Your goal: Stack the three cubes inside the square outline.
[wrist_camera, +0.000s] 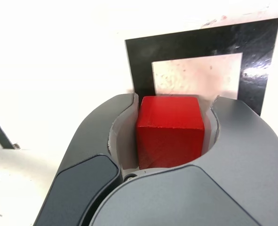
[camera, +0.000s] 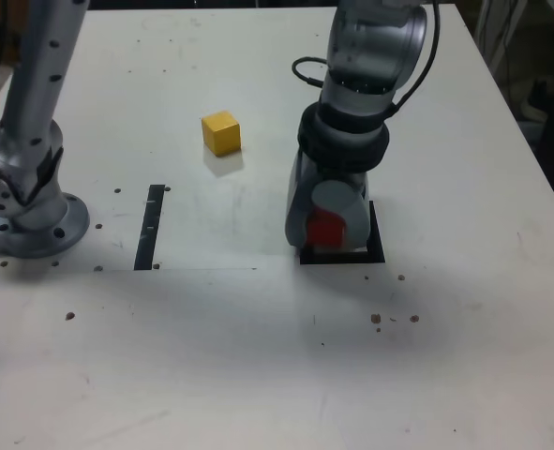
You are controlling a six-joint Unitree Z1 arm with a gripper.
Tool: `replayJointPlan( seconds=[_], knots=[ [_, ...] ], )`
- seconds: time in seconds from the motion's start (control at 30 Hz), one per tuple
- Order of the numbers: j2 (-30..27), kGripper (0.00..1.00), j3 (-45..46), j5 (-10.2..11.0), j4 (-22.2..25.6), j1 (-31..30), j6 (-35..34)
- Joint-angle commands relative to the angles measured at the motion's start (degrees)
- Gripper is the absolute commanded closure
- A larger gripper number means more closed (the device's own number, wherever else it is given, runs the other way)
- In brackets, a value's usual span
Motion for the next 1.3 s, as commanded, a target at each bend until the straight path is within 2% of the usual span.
replayJointPlan(
  seconds=[0.0,0.17,0.23,0.3,0.43,0.47,0.53,0.83,1.0,1.13,1.27],
  knots=[
    [0.54,0.71,-0.45,0.05,-0.5,0.3,0.41],
    [0.84,0.71,-0.57,-0.16,-1.15,0.57,0.82],
    [0.75,0.66,-0.58,-0.15,-1.37,0.59,0.79],
    [0.67,0.53,-0.47,-0.15,-1.78,0.59,0.68],
    [0.54,0.14,0.09,-0.31,-2.87,0.6,0.49],
    [0.43,0.07,0.23,-0.34,-3.08,0.6,0.47],
    [0.08,0.01,0.4,-0.31,-3.19,0.6,0.47],
    [-2.98,0.0,0.73,1.37,-1.11,0.59,0.5],
    [-7.09,0.01,0.98,3.87,3.55,1.65,0.48],
    [-11.71,0.01,3.53,5.42,8.23,5.99,1.45],
    [-16.02,0.0,8.28,5.86,9.33,13.87,4.81]
  ],
)
